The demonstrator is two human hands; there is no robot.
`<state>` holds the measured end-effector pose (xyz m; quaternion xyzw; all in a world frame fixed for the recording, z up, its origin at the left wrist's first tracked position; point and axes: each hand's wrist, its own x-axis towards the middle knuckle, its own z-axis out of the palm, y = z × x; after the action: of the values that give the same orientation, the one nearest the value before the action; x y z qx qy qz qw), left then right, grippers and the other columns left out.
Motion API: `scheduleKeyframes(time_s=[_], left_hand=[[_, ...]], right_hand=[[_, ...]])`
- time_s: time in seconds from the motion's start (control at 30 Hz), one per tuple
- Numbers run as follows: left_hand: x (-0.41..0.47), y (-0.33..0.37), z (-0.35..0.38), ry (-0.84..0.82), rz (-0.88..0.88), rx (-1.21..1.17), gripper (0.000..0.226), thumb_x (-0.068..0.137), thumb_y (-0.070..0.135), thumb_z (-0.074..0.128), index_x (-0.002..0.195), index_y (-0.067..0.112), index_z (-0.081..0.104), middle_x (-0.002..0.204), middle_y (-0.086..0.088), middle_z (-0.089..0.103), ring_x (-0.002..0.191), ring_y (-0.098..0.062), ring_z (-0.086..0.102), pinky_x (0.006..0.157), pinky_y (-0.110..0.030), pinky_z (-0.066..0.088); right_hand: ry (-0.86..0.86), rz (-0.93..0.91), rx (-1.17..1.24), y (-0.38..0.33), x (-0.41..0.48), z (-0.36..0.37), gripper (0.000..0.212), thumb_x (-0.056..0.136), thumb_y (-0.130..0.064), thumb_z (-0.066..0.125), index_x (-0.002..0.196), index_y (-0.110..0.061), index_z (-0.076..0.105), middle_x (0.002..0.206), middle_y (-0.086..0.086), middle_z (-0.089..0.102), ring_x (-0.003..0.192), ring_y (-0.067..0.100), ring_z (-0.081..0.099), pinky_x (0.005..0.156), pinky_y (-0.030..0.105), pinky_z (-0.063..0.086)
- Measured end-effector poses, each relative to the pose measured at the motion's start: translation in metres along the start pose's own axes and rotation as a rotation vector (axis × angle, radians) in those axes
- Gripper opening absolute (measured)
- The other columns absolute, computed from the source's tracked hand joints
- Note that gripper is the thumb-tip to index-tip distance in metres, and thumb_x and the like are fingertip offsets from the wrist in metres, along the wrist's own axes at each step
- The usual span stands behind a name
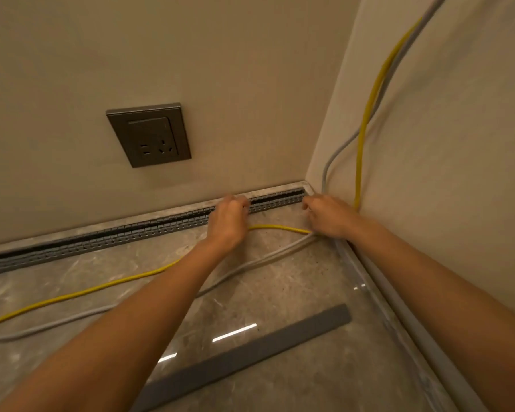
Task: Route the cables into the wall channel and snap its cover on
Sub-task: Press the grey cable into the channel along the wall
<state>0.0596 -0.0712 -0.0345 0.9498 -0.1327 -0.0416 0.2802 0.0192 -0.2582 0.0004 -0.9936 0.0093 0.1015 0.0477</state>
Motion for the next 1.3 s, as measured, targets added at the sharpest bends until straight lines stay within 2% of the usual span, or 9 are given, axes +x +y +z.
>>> scheduleKeyframes(time_s=[0.1,0.17,0.3,0.47,0.6,0.77,0.93,1.2,1.3], left_hand=[[-0.021,0.015,0.010,-0.329,0.297,0.183,0.044,0.089,0.050,0.053,0.112,0.013,0.062,0.118,-0.014,0.060,0.109,-0.032,0.058,0.088,-0.039,0.048],[-0.030,0.024,0.014,-0.401,0.425,0.473,0.050,0.086,0.053,0.055,0.117,0.013,0.057,0.121,-0.012,0.054,0.112,-0.031,0.054,0.088,-0.040,0.046],[-0.030,0.029,0.008,-0.327,0.483,0.528,0.024,0.099,0.017,0.042,0.113,0.003,0.055,0.118,-0.018,0.060,0.110,-0.032,0.059,0.084,-0.040,0.045],[-0.007,0.019,-0.010,-0.269,0.240,-0.009,0.024,0.097,0.013,0.051,0.080,-0.002,0.057,0.084,-0.030,0.064,0.098,-0.039,0.065,0.066,-0.038,0.047],[0.010,0.013,-0.019,-0.060,0.170,-0.118,0.017,0.092,0.015,0.060,0.098,-0.001,0.060,0.079,-0.010,0.057,0.076,-0.023,0.051,0.062,-0.024,0.030],[0.026,-0.003,-0.012,0.035,0.129,-0.027,0.015,0.097,0.007,0.050,0.100,-0.001,0.061,0.103,-0.017,0.057,0.095,-0.032,0.055,0.072,-0.032,0.040],[0.028,-0.016,-0.003,-0.002,0.153,0.184,0.025,0.100,0.017,0.044,0.107,0.002,0.062,0.115,-0.019,0.057,0.103,-0.037,0.056,0.084,-0.044,0.046],[0.011,-0.019,-0.003,0.015,0.319,0.277,0.022,0.097,0.015,0.049,0.111,0.005,0.064,0.109,-0.018,0.063,0.099,-0.038,0.059,0.074,-0.042,0.049],[0.000,-0.019,-0.003,0.023,0.394,0.364,0.018,0.094,0.009,0.051,0.104,0.002,0.065,0.104,-0.020,0.063,0.092,-0.038,0.060,0.064,-0.039,0.044]], right_hand=[[-0.165,0.027,0.086,0.007,-0.006,0.001,0.031,0.085,0.001,0.043,0.112,-0.002,0.060,0.127,0.019,0.058,0.118,0.031,0.053,0.095,0.035,0.044],[-0.221,0.017,0.084,0.008,-0.007,0.000,0.031,0.086,0.001,0.045,0.112,-0.001,0.061,0.126,0.018,0.059,0.118,0.030,0.053,0.096,0.032,0.043],[-0.202,-0.006,-0.002,0.014,-0.010,0.005,0.026,0.087,-0.003,0.050,0.110,-0.005,0.062,0.125,0.017,0.059,0.115,0.031,0.054,0.094,0.033,0.044],[0.020,-0.039,-0.019,0.010,-0.004,0.001,0.020,0.090,-0.020,0.055,0.101,-0.007,0.066,0.109,0.020,0.068,0.105,0.035,0.058,0.086,0.037,0.044],[0.051,0.000,0.090,0.006,0.012,-0.006,0.020,0.089,-0.022,0.059,0.100,-0.006,0.061,0.107,0.020,0.066,0.102,0.033,0.059,0.082,0.037,0.046],[0.133,-0.065,-0.118,0.000,0.037,0.003,0.026,0.093,-0.020,0.050,0.116,-0.011,0.057,0.120,0.015,0.062,0.113,0.032,0.055,0.092,0.039,0.041],[0.208,-0.092,-0.119,0.006,0.052,0.020,0.034,0.095,-0.017,0.046,0.128,-0.012,0.052,0.122,0.015,0.053,0.118,0.031,0.046,0.096,0.039,0.037],[0.057,-0.040,0.199,0.010,0.046,0.015,0.020,0.085,-0.019,0.064,0.100,-0.007,0.069,0.110,0.016,0.064,0.103,0.030,0.058,0.090,0.039,0.048],[0.120,-0.022,0.275,0.010,0.036,0.017,0.012,0.083,-0.012,0.065,0.093,-0.006,0.068,0.106,0.015,0.066,0.099,0.030,0.061,0.089,0.041,0.051]])
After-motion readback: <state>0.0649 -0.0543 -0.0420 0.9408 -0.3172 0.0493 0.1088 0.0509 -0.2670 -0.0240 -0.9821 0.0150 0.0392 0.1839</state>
